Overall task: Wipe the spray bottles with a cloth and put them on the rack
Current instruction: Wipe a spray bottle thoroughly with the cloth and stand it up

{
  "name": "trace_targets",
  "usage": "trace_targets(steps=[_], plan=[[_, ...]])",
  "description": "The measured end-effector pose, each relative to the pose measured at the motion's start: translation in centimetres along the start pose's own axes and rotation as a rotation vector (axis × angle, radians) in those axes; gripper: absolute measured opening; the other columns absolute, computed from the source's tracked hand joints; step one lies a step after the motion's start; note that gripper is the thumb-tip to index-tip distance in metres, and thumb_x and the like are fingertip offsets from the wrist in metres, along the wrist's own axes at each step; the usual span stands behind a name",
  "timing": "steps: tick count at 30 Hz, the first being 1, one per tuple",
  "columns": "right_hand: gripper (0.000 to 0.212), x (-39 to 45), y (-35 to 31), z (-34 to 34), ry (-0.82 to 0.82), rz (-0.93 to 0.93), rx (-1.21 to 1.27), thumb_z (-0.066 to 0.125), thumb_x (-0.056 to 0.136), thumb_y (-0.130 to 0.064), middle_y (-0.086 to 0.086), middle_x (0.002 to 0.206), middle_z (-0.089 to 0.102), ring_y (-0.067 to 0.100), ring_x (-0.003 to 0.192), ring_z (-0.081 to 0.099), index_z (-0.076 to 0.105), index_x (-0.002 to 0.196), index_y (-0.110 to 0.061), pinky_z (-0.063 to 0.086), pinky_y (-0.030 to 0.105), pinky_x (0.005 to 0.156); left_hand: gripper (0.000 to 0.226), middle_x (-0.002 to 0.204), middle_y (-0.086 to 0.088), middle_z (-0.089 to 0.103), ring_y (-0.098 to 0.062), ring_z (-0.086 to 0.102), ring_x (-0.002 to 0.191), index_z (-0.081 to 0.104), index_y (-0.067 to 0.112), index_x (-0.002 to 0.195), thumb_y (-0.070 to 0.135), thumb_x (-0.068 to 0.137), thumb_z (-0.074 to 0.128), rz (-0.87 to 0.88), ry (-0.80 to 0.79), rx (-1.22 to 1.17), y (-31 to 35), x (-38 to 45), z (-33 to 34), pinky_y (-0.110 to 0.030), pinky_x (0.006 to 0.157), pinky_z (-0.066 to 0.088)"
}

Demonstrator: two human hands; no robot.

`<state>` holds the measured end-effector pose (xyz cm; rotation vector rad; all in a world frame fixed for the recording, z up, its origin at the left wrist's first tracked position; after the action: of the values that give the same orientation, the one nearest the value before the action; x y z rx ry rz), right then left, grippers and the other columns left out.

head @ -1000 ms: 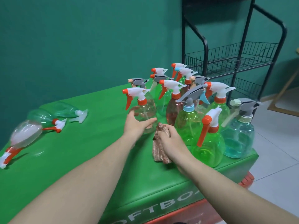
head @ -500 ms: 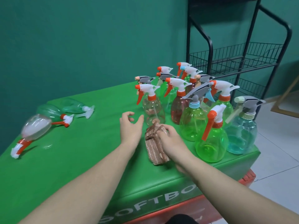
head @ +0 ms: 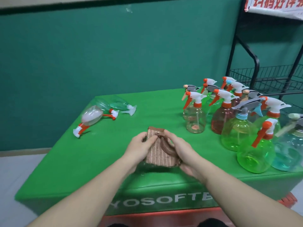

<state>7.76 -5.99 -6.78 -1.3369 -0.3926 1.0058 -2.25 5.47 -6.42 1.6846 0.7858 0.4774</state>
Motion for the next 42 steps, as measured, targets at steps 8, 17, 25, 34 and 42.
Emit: trace_targets(steps=[8, 17, 25, 34, 42], plan=[[0.018, 2.8, 1.0, 3.7, 0.062, 0.022, -0.123, 0.053, 0.102, -0.017, 0.01, 0.092, 0.076, 0.017, 0.069, 0.069, 0.065, 0.11, -0.007, 0.055, 0.025, 0.057, 0.011, 0.098, -0.009, 0.077, -0.026, 0.077, 0.086, 0.061, 0.017, 0.111, 0.025, 0.105, 0.056, 0.012, 0.043, 0.017, -0.6, 1.1, -5.7, -0.04, 0.075, 0.064], [0.017, 8.3, 1.7, 6.7, 0.161, -0.125, -0.377, 0.07, 0.092, -0.015, 0.009, 0.1, 0.077, 0.023, 0.087, 0.073, 0.066, 0.109, -0.013, 0.061, 0.037, 0.08, 0.021, 0.108, 0.003, 0.066, -0.017, 0.072, 0.086, 0.056, 0.023, 0.119, 0.019, 0.1, 0.065, 0.062, 0.119, 0.169, -3.2, 5.8, -9.5, -0.034, 0.074, 0.062], [0.023, 14.1, 0.3, 8.5, 0.208, -0.163, -0.677, 0.053, 0.098, -0.034, 0.004, 0.1, 0.075, 0.023, 0.093, 0.071, 0.067, 0.105, -0.016, 0.056, 0.037, 0.089, 0.034, 0.127, 0.003, 0.063, -0.018, 0.061, 0.1, 0.058, 0.024, 0.13, 0.025, 0.098, 0.067, 0.168, 0.26, 0.51, -4.2, 12.4, -14.7, -0.04, 0.096, 0.052], [0.053, 17.6, -0.5, 9.3, 0.144, -0.079, -1.018, 0.085, 0.079, -0.027, -0.002, 0.105, 0.067, 0.017, 0.089, 0.067, 0.047, 0.115, -0.019, 0.055, 0.032, 0.085, 0.055, 0.154, -0.005, 0.038, -0.027, 0.03, 0.143, 0.047, 0.031, 0.141, 0.036, 0.09, 0.069, 0.119, 0.454, 1.174, -4.9, 19.1, -21.4, -0.047, 0.115, 0.024], [0.018, 19.1, -0.6, 9.1, 0.18, -0.158, -0.907, 0.058, 0.098, -0.032, 0.008, 0.085, 0.075, 0.02, 0.068, 0.068, 0.066, 0.095, -0.016, 0.057, 0.036, 0.068, 0.101, 0.17, 0.0, -0.009, -0.04, 0.063, 0.105, 0.001, 0.056, 0.156, 0.01, 0.088, 0.06, -0.221, 0.338, 1.073, -7.2, 20.4, -24.1, -0.05, 0.089, 0.055]])
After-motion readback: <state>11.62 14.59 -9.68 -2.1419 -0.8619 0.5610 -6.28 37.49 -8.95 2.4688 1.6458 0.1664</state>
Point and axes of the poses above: each hand's wrist, its own x-axis towards the middle knuckle, its own z-axis out of the palm, y = z × x, the point moved 1 cm from there along x, towards the middle knuckle
